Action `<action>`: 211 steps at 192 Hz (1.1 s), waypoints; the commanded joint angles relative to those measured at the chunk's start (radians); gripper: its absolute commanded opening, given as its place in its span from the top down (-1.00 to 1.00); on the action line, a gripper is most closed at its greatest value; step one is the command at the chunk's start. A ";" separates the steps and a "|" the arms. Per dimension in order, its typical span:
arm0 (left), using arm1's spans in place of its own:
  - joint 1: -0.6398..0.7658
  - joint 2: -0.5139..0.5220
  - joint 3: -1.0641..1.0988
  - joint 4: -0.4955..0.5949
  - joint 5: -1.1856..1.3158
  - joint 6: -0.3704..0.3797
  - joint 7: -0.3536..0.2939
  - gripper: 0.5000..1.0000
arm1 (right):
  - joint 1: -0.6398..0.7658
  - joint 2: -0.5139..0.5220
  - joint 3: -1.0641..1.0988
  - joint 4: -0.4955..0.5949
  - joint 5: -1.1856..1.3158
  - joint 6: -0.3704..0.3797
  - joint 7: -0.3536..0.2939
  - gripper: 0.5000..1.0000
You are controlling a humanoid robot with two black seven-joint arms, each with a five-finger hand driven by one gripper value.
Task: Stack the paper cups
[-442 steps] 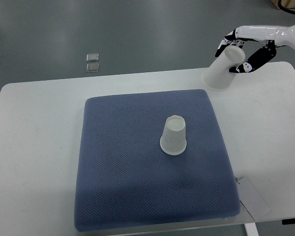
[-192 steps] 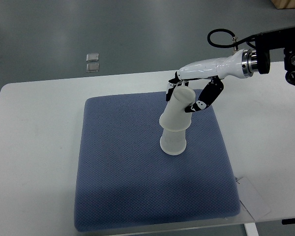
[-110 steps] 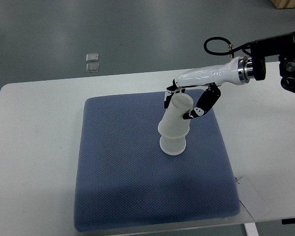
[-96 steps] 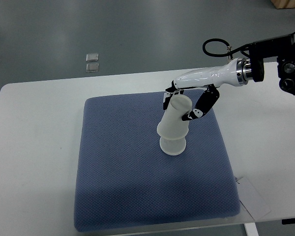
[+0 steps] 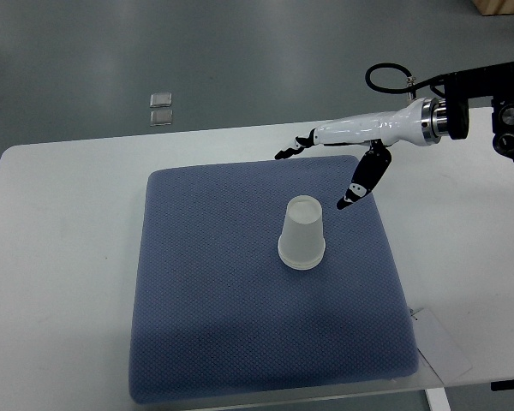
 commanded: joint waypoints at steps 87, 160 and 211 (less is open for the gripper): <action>0.000 0.000 0.000 0.001 0.000 0.000 0.000 -1.00 | -0.318 0.239 0.307 -0.540 0.739 -0.243 -0.095 -0.65; 0.000 0.000 0.000 -0.001 0.000 0.000 0.000 -1.00 | -0.488 0.430 0.572 -0.655 0.776 -0.297 -0.094 -0.66; 0.000 0.000 0.000 -0.001 0.000 0.000 0.000 -1.00 | -0.537 0.499 0.643 -0.661 0.776 -0.315 -0.082 -0.66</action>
